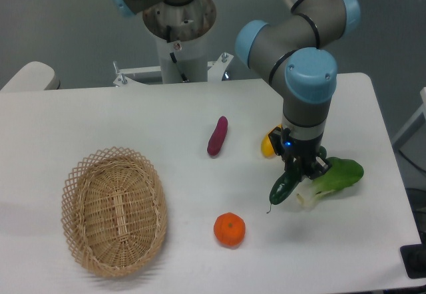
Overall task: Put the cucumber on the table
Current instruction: 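Lift the held green cucumber away from the bok choy with the gripper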
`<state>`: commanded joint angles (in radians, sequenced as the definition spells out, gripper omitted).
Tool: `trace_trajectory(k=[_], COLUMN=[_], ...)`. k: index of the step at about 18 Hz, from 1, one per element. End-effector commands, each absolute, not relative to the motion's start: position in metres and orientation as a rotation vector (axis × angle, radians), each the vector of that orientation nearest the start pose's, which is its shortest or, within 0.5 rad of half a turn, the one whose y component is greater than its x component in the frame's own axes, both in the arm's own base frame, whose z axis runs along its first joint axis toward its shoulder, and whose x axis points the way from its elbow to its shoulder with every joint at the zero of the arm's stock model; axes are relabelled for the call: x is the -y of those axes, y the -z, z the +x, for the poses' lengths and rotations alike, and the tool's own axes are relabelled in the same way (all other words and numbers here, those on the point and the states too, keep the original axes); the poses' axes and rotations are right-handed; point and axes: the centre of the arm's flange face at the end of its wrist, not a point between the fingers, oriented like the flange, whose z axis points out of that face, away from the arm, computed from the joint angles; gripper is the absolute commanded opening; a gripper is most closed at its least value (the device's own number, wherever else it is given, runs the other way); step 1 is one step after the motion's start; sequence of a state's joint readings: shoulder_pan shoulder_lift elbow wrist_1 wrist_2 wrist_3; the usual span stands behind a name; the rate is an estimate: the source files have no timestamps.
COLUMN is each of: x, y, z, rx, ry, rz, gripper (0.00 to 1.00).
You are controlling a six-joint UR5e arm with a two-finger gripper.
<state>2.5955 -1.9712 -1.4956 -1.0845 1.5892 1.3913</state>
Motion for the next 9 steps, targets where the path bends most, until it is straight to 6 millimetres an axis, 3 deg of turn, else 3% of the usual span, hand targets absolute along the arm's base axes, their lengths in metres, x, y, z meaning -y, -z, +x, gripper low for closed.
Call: trace_trajectory(k=[4,9], x=[-0.453,-0.455], y=[-0.353,-0.342], z=[-0.492,-0.494], rx=[-0.560,-0.564], ry=[-0.261,-0.245], rz=[-3.032,-3.043], gripper=[0.14,0.14])
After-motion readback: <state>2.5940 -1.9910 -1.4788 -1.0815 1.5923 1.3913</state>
